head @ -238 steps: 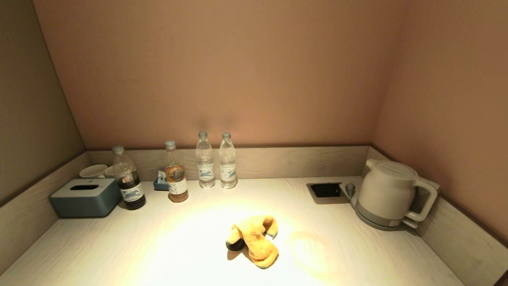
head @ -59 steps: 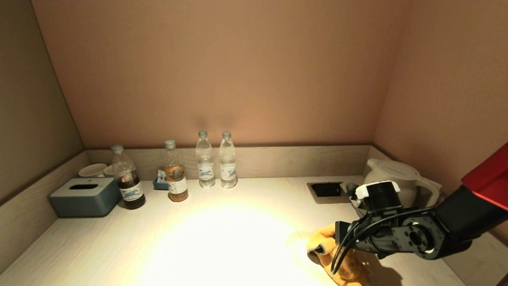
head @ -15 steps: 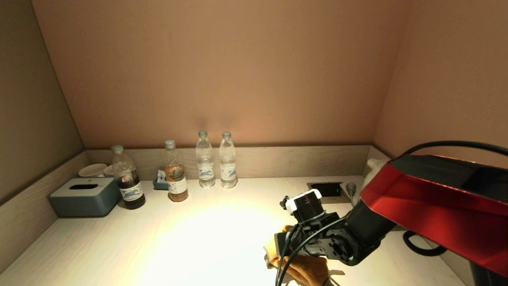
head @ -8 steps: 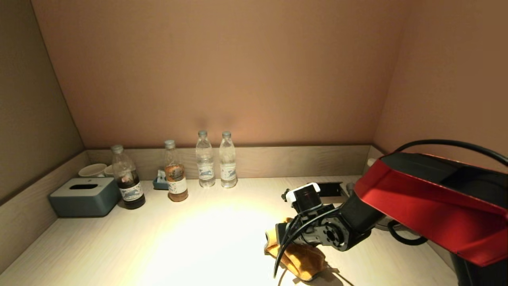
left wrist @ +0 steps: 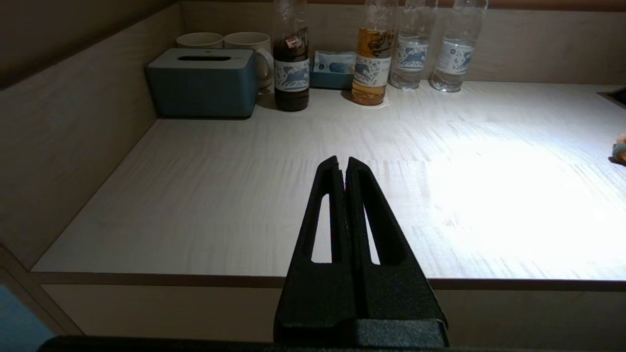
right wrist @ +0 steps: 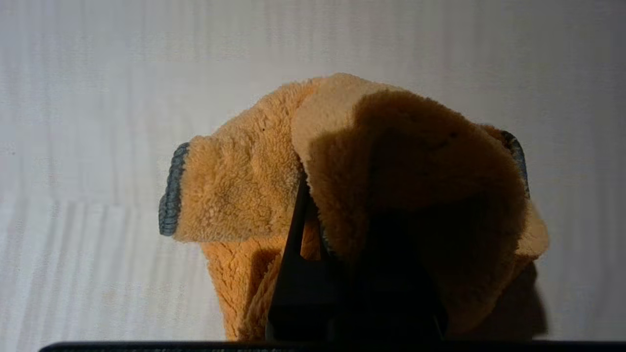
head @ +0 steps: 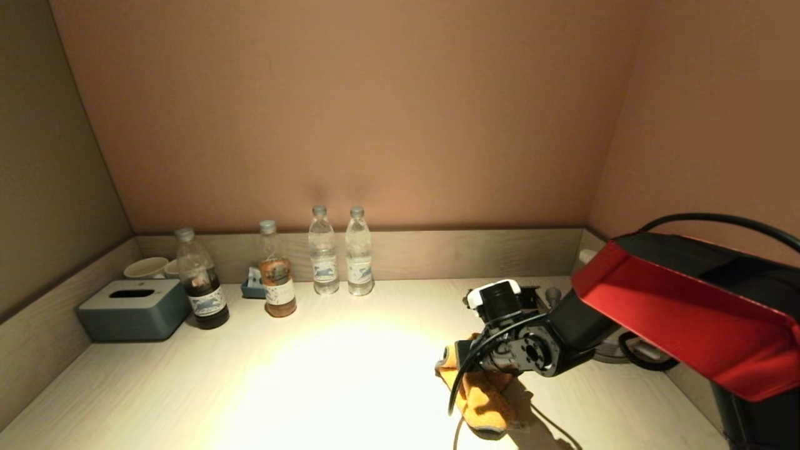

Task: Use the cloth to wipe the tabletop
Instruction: Sweep the stains on the table

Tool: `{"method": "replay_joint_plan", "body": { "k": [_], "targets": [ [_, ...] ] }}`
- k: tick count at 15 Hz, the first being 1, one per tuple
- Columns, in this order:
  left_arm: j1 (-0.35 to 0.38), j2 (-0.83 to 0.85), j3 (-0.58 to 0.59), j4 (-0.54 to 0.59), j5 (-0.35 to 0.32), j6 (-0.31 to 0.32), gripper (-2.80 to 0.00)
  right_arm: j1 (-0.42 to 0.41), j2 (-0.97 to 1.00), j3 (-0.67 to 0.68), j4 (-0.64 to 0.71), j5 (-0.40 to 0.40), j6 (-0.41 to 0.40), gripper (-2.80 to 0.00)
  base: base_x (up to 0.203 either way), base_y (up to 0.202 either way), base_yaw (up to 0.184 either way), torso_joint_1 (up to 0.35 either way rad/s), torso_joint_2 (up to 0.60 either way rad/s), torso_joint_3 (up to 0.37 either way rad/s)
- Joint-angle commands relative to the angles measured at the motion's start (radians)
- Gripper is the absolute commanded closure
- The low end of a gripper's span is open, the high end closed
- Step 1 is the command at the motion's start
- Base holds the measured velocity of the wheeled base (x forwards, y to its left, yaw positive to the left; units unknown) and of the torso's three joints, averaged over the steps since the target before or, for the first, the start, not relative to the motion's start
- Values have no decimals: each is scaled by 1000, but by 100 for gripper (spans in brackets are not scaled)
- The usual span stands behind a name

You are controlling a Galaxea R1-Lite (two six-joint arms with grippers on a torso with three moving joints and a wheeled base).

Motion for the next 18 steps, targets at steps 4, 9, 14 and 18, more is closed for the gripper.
{"method": "replay_joint_plan", "body": {
  "k": [4,9,14,18],
  "targets": [
    [0,2,0,0,0,-1,0,-85,-50,5,54,-6,2,0,0,0,0,0,0,0],
    [0,2,0,0,0,-1,0,-108,-83,75,59,-5,2,0,0,0,0,0,0,0],
    [0,2,0,0,0,-1,0,-108,-161,177,54,-2,2,0,0,0,0,0,0,0],
    [0,2,0,0,0,-1,0,-106,-203,284,19,11,9,0,0,0,0,0,0,0]
  ]
}}
